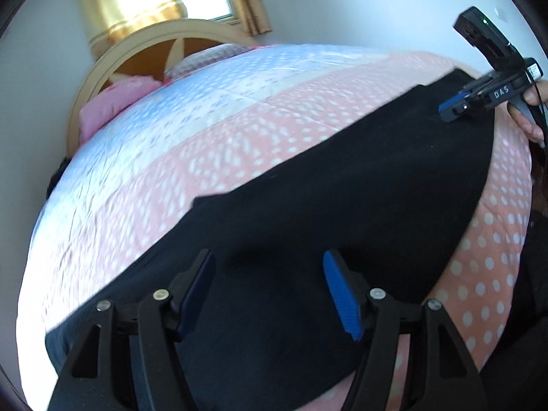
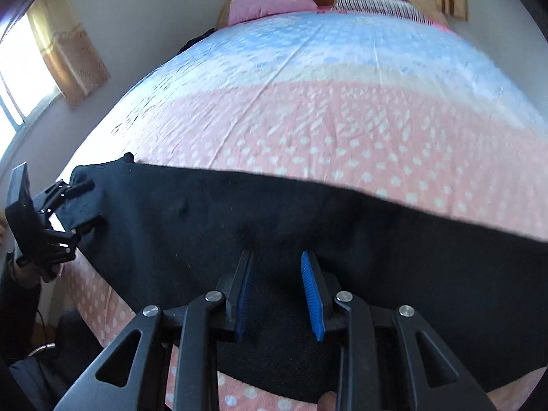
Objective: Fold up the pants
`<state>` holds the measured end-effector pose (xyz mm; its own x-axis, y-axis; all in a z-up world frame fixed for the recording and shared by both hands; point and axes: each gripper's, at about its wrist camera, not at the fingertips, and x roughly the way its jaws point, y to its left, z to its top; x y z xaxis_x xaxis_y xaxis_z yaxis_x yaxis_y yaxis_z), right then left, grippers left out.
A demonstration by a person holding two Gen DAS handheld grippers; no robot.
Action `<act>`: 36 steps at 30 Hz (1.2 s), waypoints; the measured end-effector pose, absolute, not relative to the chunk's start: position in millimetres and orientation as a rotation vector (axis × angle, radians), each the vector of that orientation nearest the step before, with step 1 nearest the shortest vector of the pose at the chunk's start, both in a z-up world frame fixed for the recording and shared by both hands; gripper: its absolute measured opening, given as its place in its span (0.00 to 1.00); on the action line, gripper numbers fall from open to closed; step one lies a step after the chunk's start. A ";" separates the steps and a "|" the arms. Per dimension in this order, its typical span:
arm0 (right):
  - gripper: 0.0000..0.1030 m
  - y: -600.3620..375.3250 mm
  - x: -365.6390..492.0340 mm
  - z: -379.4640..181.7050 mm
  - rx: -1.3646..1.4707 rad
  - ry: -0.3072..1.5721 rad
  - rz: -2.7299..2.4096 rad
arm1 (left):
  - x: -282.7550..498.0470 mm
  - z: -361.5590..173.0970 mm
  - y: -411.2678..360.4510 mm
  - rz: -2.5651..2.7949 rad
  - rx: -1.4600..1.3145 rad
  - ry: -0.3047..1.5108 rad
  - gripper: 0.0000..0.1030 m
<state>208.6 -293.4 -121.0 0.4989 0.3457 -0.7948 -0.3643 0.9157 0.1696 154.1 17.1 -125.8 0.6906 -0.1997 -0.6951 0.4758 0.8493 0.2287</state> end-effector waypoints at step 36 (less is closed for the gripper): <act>0.05 -54.1 370.5 -187.5 0.395 1.256 0.803 | 169.7 -145.0 103.1 -0.213 0.159 0.762 0.99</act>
